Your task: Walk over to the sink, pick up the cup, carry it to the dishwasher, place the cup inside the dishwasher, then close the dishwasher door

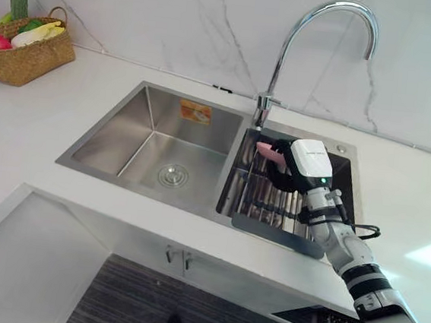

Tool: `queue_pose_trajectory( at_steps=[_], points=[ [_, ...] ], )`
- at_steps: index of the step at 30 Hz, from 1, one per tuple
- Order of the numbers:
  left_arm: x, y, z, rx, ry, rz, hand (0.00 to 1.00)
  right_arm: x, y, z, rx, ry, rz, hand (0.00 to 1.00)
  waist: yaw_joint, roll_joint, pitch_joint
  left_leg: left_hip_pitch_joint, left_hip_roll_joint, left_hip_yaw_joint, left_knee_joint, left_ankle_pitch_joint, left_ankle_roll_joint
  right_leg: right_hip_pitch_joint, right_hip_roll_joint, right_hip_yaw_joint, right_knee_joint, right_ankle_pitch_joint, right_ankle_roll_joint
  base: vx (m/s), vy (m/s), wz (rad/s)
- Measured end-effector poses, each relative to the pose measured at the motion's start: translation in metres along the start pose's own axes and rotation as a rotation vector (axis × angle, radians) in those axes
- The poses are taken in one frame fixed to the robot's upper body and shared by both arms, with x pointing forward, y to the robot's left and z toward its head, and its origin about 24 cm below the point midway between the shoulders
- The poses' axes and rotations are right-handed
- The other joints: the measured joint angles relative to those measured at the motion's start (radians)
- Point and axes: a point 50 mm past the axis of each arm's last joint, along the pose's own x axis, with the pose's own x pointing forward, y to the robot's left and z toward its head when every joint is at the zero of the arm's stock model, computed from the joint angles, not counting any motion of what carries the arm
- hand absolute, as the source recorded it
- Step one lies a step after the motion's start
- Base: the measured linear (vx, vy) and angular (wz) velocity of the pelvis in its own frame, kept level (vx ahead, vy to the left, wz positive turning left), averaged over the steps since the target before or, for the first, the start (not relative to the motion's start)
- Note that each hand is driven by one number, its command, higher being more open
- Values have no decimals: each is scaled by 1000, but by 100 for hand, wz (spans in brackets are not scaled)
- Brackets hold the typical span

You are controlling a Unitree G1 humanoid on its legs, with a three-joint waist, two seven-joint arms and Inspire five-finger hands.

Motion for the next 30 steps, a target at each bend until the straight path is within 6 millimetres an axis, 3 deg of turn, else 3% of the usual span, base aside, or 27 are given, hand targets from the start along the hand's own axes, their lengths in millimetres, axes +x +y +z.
queue_pose_trajectory(
  at_steps=[4,8,12,16,20,21,22,23,25,26,28,30],
  points=[
    [0,2,-2,5,2,5,100,12,-28,20,79,-97,-132,0,-18,0,0,12,5,23,0,-2,-1,-2,5,29,-1,3,-3,13,12,-24],
    [-1,4,-4,6,25,7,100,15,-78,30,112,-174,-349,0,-31,-3,-2,30,18,75,1,-14,-6,-12,17,76,-5,7,-9,5,14,-35],
    [0,7,-9,7,51,15,100,-10,-116,15,36,-154,-505,0,-56,-9,-9,45,22,120,1,-24,-8,-19,24,120,-5,8,-12,18,14,-35],
    [-1,13,-15,23,109,30,100,-55,-138,-30,-94,64,-636,0,-112,-18,-21,40,21,179,2,-38,-8,-61,25,174,12,9,-10,18,29,-39],
    [0,18,-7,83,146,44,100,-89,-140,-56,-141,275,-702,0,-142,-22,-18,-2,23,264,31,-54,-2,-168,24,241,78,10,-13,1,48,-61],
    [1,20,-7,83,167,54,100,-100,-135,-60,-121,338,-717,0,-142,-32,-13,-4,28,304,42,-63,-1,-184,14,224,77,-15,-19,-10,33,-96],
    [1,20,-8,85,179,58,100,-106,-132,-62,-100,370,-727,0,-141,-31,-14,-4,35,332,50,-70,-3,-187,4,171,82,-34,-20,7,32,-115],
    [0,21,-11,81,207,72,100,-116,-125,-63,-68,424,-732,0,-142,-30,-14,-6,57,382,76,-89,-7,-193,-20,59,108,-61,-20,19,36,-125],
    [-1,27,-11,58,223,100,100,-130,-115,-64,-35,495,-731,0,-150,-43,-7,-18,87,441,133,-133,-15,-209,-75,-76,189,-73,-48,17,-18,-107],
    [-1,28,-10,32,223,110,100,-140,-111,-67,-26,542,-732,0,-164,-56,-4,-31,106,467,177,-164,-20,-234,-120,-141,279,-84,-79,39,-102,-70],
    [-1,29,-10,0,244,131,100,-155,-105,-74,-44,626,-756,0,-183,-71,0,-53,143,486,263,-208,-45,-271,-158,-174,397,-105,-93,74,-97,-50],
    [0,27,-9,-76,262,136,100,-165,-97,-79,-32,707,-769,0,-184,-75,0,-83,143,445,294,-218,-46,-305,-120,-121,389,-82,-102,34,-45,-70]
  ],
)
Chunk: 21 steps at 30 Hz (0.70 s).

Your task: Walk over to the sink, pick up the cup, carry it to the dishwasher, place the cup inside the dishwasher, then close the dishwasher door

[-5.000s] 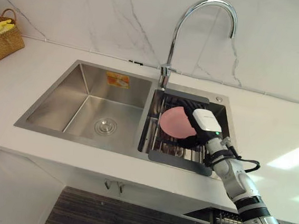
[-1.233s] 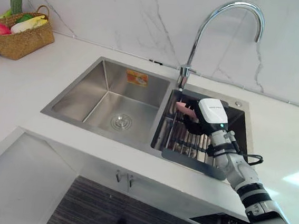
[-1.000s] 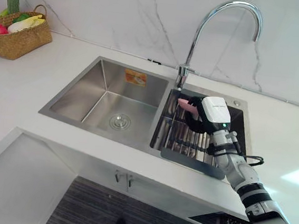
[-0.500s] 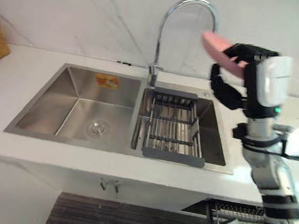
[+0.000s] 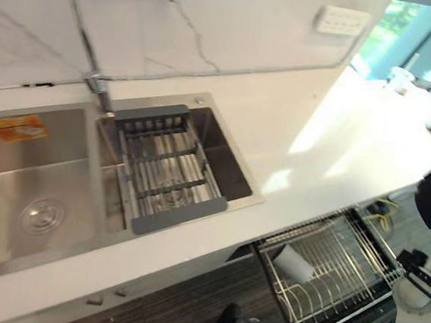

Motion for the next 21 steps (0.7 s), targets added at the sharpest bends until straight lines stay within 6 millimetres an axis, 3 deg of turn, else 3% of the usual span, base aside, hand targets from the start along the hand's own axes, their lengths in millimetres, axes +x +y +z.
queue_pose_trajectory(
  at_steps=[1,2,3,4,5,6,7,8,9,11,15,21],
  points=[
    [0,0,1,0,-2,0,100,-2,2,1,12,12,2,0,1,-4,-1,-6,-6,-2,-7,5,5,-6,19,21,-38,20,12,-83,-30,-109],
    [1,1,0,-11,10,8,100,-7,6,3,34,41,-2,0,21,10,-27,-28,12,48,-29,22,18,1,80,54,-168,57,22,-92,-49,-97],
    [1,0,1,-16,3,8,100,-10,10,5,50,53,-3,0,21,11,-19,-38,30,82,-3,26,14,5,50,35,21,-105,-5,-77,-58,-90],
    [1,1,0,-25,-1,10,100,-12,11,6,52,55,5,0,23,8,-20,-36,37,93,13,24,16,28,32,28,82,-158,5,2,-69,-75],
    [1,3,-1,-69,-10,4,100,-14,15,9,67,49,27,0,33,2,-24,-31,48,123,42,22,20,97,12,10,84,-188,38,16,-95,-76],
    [0,4,-1,-94,-20,2,100,-15,18,14,92,32,49,0,48,-3,-27,-32,66,154,73,16,25,150,12,5,25,-181,46,0,-182,-111],
    [0,6,-1,-126,-29,2,100,-15,27,26,149,-5,86,0,57,-8,-27,-37,99,193,124,3,22,196,45,11,-85,-151,89,-45,-198,-99],
    [0,7,-2,-139,-28,5,100,-15,32,33,178,-25,109,0,59,-7,-26,-37,118,210,146,-5,15,210,65,5,-131,-141,106,-100,-224,-101],
    [1,5,-2,-169,-26,5,100,-17,37,40,210,-52,149,0,63,6,-20,-37,161,222,183,-15,2,236,113,15,-206,-112,109,-148,-178,-65],
    [1,5,-10,-230,-9,-3,100,-25,39,38,202,-53,218,0,61,13,-21,-31,192,220,195,-14,2,263,154,22,-259,-92,91,-182,-139,-31],
    [2,1,-20,-327,-9,-13,100,-33,41,37,201,-67,309,0,57,19,-19,-24,183,216,149,19,-29,269,174,21,-295,-67,77,-128,-27,0],
    [3,-14,-21,-326,-39,-27,100,-61,62,47,214,-162,516,0,50,53,11,-23,153,166,130,32,-7,323,172,-27,-352,-23,82,-129,80,22]
  ],
)
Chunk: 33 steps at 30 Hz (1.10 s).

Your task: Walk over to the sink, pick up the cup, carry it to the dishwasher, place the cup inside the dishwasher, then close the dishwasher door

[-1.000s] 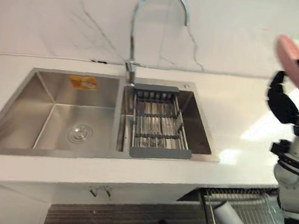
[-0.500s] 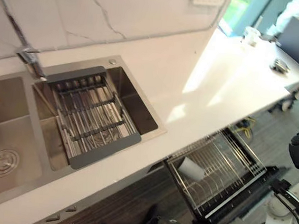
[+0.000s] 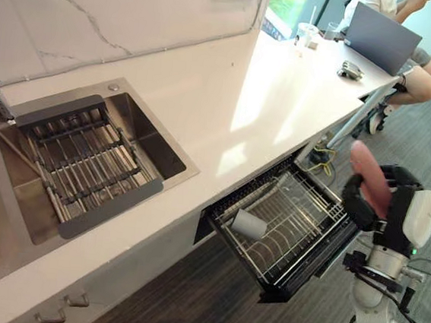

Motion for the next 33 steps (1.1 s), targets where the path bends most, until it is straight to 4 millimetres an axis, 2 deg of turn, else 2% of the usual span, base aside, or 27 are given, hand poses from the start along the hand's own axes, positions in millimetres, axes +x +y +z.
queue_pose_trajectory(
  at_steps=[6,9,12,16,19,24,27,33],
  points=[
    [0,-9,-5,26,-34,-50,100,-6,16,-1,-28,37,121,0,17,36,26,-22,-18,-54,-11,7,24,10,-6,-48,-7,7,-1,-104,103,26],
    [0,-12,-7,25,-45,-78,100,-8,21,-13,-53,130,146,0,22,50,36,-33,-35,-74,-27,15,34,9,-13,-69,-8,8,1,-58,91,24],
    [0,-19,-11,26,-48,-121,100,-12,27,-29,-78,235,155,0,20,75,56,-56,-58,-98,-49,30,47,-6,-24,-92,-4,11,-2,-33,89,24],
    [-1,-28,-5,56,-80,-160,100,-11,32,-41,-120,315,152,0,22,95,100,-92,-75,-119,-71,58,62,-33,-31,-115,8,20,-8,-11,64,21],
    [-2,-38,4,89,-110,-186,100,0,33,-43,-143,334,105,0,22,111,136,-126,-81,-136,-77,76,70,-71,-40,-121,32,18,-10,-27,66,10],
    [-5,-57,23,144,-181,-233,100,29,24,-52,-161,380,-25,0,26,139,211,-179,-98,-176,-94,104,85,-147,-72,-121,99,-2,-18,-36,94,4],
    [-8,-64,36,189,-231,-246,100,47,22,-48,-161,379,-67,0,28,143,249,-207,-111,-190,-110,120,91,-195,-91,-114,135,-10,-23,-39,111,-1],
    [-16,-80,73,240,-307,-274,100,68,22,-50,-240,350,-48,0,44,151,270,-271,-129,-220,-136,153,102,-282,-113,-108,179,-13,-31,-10,71,1]
  ],
)
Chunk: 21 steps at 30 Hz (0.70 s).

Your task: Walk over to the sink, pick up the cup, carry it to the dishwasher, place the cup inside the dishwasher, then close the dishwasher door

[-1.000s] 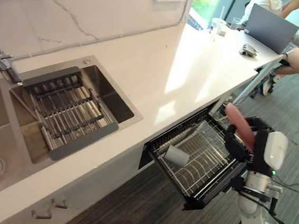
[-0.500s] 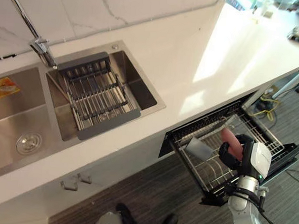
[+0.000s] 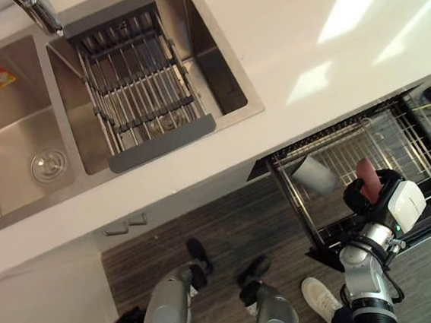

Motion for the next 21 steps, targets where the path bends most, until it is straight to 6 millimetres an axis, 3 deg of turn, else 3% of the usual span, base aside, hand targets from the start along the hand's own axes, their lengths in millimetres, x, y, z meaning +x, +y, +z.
queue_pose_trajectory(
  at_steps=[2,6,10,11,16,21],
  points=[
    [1,0,10,28,-10,-12,100,17,-3,2,-51,-25,-5,0,3,8,7,-12,-10,-8,-15,15,3,-25,-10,6,20,-1,-3,-21,64,-4],
    [3,-11,21,49,-17,-67,100,54,-31,8,-110,-45,-119,0,10,39,30,-37,-43,-54,-70,57,2,-87,-38,17,59,-5,-12,-29,55,0],
    [5,-21,32,79,-25,-94,100,73,-45,16,-112,-19,-188,0,34,61,41,-63,-55,-63,-97,80,1,-144,-52,35,91,-10,-18,-24,36,-6],
    [5,-23,34,80,-30,-103,100,77,-49,16,-109,4,-207,100,39,68,44,-74,-59,-71,-100,85,0,-160,-60,36,106,-13,-24,0,0,0],
    [5,-31,40,32,-38,-128,100,84,-58,22,-83,41,-292,100,49,81,50,-96,-70,-80,-116,99,1,-201,-76,42,145,-19,-30,0,3,1],
    [6,-34,42,2,-40,-133,100,77,-50,12,5,116,-258,100,49,81,50,-95,-80,-95,-114,100,2,-214,-98,51,188,-37,-31,2,1,1]
  ],
)
